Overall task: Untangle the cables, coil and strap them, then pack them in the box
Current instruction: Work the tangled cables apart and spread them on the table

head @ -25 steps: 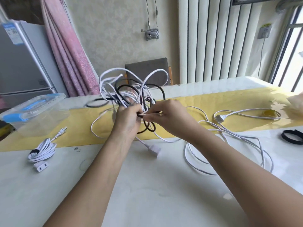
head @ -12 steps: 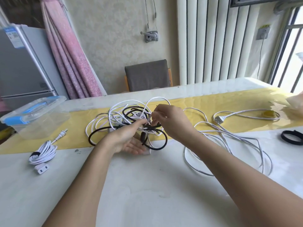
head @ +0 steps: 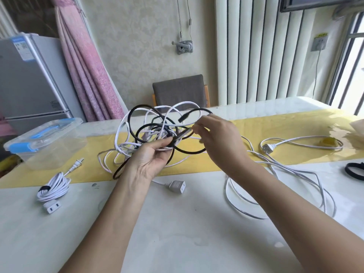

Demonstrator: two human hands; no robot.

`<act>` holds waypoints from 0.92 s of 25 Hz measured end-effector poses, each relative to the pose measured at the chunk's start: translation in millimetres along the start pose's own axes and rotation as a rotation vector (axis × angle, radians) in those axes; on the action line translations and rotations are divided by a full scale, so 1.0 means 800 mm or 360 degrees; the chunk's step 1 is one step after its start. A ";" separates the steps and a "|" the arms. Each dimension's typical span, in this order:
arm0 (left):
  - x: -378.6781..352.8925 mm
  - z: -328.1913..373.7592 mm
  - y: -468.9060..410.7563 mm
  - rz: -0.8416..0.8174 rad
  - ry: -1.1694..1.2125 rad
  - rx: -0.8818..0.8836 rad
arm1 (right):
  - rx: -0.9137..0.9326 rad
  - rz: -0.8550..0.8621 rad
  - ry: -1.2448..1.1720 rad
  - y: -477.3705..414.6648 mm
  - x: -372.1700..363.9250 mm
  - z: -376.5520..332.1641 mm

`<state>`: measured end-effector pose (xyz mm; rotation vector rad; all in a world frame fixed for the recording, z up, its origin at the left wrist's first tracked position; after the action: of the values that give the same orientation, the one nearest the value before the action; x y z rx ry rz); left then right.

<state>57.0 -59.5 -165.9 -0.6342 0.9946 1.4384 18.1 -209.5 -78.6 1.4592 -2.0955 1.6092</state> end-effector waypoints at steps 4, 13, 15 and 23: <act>-0.003 0.001 0.003 -0.0056 0.0040 -0.0082 | 0.0038 0.0247 -0.0012 -0.004 0.021 0.003; -0.001 -0.014 0.010 -0.0192 -0.0252 0.0292 | -0.0265 0.0244 -0.0019 -0.014 0.034 0.050; -0.008 -0.005 0.016 -0.0372 -0.0427 0.0297 | -0.0416 0.0233 -0.0084 -0.016 0.041 0.071; 0.024 0.126 0.005 0.0228 -0.1362 -0.0899 | -0.0589 0.0134 -0.0374 -0.013 0.041 0.077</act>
<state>68.0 36.8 -132.8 -0.2716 -0.0481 1.8875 34.8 -277.8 -78.0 1.5036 -2.4451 1.0325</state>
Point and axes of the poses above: each hand's wrist, its own y-axis away from the middle knuckle, its own x-axis out of the back of the hand, z = x × y, the point moved 10 cm from there along -y, towards the middle knuckle, and after that the axes turned 11 degrees about y, right-handed, at the moved point
